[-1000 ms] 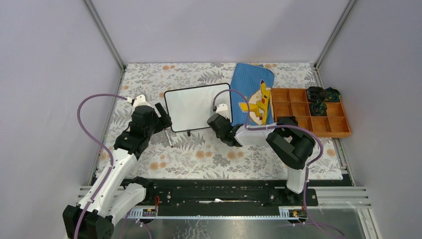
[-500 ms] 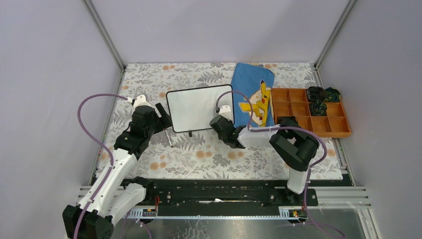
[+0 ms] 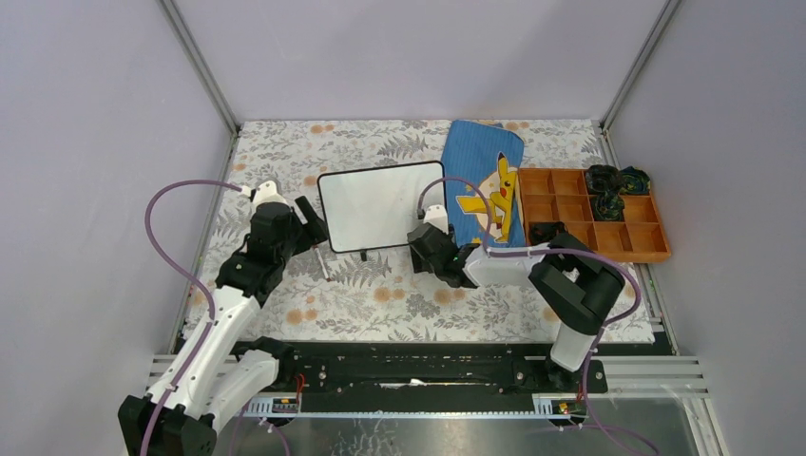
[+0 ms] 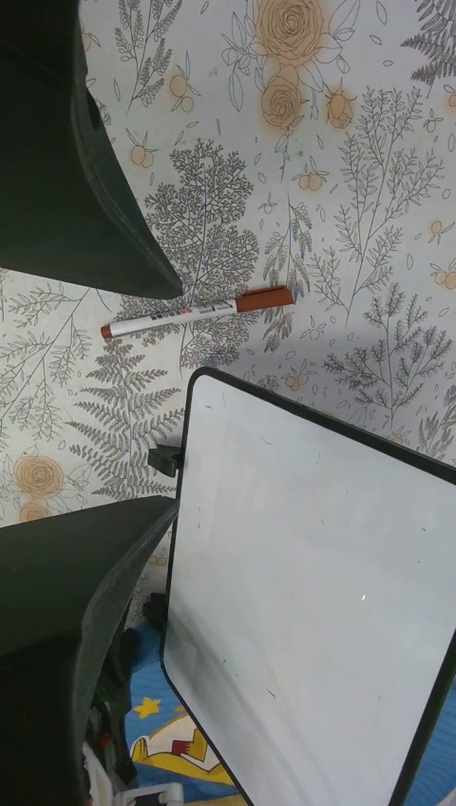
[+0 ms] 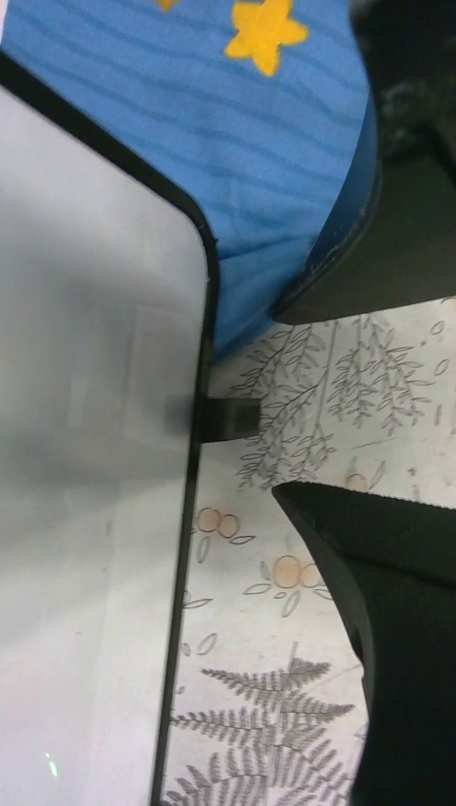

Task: Write a sentence on the whiteboard
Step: Move the whiteboard stand to the center of the board, then pick up the whiteboard marker at the center of the board.

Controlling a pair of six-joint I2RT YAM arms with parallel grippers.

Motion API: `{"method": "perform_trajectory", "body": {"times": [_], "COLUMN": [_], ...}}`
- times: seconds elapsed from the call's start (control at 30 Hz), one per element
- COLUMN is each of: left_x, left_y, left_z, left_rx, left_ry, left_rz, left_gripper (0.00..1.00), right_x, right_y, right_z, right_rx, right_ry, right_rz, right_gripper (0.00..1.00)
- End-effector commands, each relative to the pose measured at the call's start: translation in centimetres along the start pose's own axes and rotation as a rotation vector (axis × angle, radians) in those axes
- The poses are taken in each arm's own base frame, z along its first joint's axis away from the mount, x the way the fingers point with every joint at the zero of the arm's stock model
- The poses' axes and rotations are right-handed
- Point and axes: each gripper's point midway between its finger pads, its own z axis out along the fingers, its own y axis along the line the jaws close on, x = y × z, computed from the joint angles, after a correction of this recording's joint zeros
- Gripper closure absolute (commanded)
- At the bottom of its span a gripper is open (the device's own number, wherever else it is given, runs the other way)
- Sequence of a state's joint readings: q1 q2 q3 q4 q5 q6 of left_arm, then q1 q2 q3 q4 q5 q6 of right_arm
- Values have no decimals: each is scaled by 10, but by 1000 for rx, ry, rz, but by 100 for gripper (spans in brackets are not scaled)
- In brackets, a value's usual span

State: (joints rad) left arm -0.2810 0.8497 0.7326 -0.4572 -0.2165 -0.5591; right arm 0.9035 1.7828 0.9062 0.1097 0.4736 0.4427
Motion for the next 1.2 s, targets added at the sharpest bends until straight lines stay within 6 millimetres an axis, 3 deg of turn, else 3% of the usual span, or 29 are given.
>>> {"method": "perform_trajectory", "body": {"times": [0.0, 0.3, 0.47, 0.57, 0.73, 0.93, 1.17], "left_x": [-6, -7, -12, -17, -15, 10, 72], "left_y": [-6, -11, -12, -14, -12, 17, 48], "left_z": [-2, -6, -10, -14, -13, -2, 25], "left_rx": [33, 59, 71, 82, 80, -100, -220], "left_ry": [-37, -45, -68, -94, -94, 9, 243], "left_rz": [-6, 1, -2, -9, -7, -60, -179], "left_gripper": [17, 13, 12, 12, 13, 13, 18], "right_x": [-22, -41, -47, -46, -42, -41, -44], "right_y": [6, 14, 26, 45, 72, 73, 45], "right_z": [-24, -79, -126, -150, -159, -156, -169], "right_rx": [-74, -222, -375, -433, -423, -406, -373], "right_ry": [-63, -127, -187, -236, -254, -260, -317], "right_rz": [42, 60, 28, -26, -80, -47, -24], "right_gripper": [28, 12, 13, 15, 17, 18, 18]}}
